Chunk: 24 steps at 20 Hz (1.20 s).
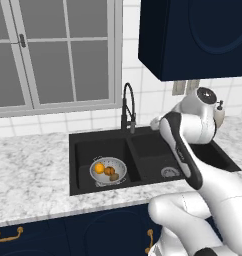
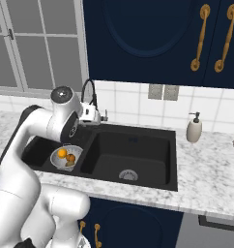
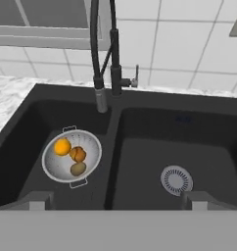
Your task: Put the colander in the sink, put the peach, kiwi, orange in the colander, and turn on the sink faucet and pour water over the colander.
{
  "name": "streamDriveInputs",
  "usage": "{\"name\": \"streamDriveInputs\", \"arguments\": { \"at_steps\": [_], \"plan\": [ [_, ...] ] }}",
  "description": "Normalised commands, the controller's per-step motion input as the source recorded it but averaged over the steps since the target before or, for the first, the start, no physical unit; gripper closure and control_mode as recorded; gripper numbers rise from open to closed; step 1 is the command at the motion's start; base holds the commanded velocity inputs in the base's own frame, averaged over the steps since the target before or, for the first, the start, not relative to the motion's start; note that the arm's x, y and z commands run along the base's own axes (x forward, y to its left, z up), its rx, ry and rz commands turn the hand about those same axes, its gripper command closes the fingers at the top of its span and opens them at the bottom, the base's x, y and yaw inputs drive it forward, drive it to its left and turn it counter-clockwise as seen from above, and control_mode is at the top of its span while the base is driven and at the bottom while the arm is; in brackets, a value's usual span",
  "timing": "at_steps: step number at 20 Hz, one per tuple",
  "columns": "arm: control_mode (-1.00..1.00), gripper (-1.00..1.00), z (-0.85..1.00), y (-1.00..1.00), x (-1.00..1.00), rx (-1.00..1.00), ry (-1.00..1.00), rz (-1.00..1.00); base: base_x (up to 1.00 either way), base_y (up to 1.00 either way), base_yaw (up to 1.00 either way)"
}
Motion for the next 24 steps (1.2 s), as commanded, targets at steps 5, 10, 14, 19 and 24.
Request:
{"name": "streamDriveInputs", "arguments": {
  "at_steps": [5, 10, 14, 19, 24],
  "plan": [
    [-1.0, -1.0, -0.02, 0.36, 0.38, 0.0, 0.0, -0.19, 0.0, 0.0, 0.0],
    [-1.0, -1.0, -0.04, 0.21, 0.43, -0.02, 0.07, -0.07, 0.0, 0.0, 0.0],
    [-1.0, -1.0, -0.14, 0.07, 0.52, -0.03, 0.04, 0.0, 0.0, 0.0, 0.0],
    [-1.0, -1.0, -0.28, 0.1, 0.47, 0.0, 0.01, 0.0, 0.0, 0.0, 0.0],
    [-1.0, -1.0, -0.33, 0.1, 0.36, 0.0, 0.0, 0.0, 0.0, 0.0, 0.0]
  ]
}}
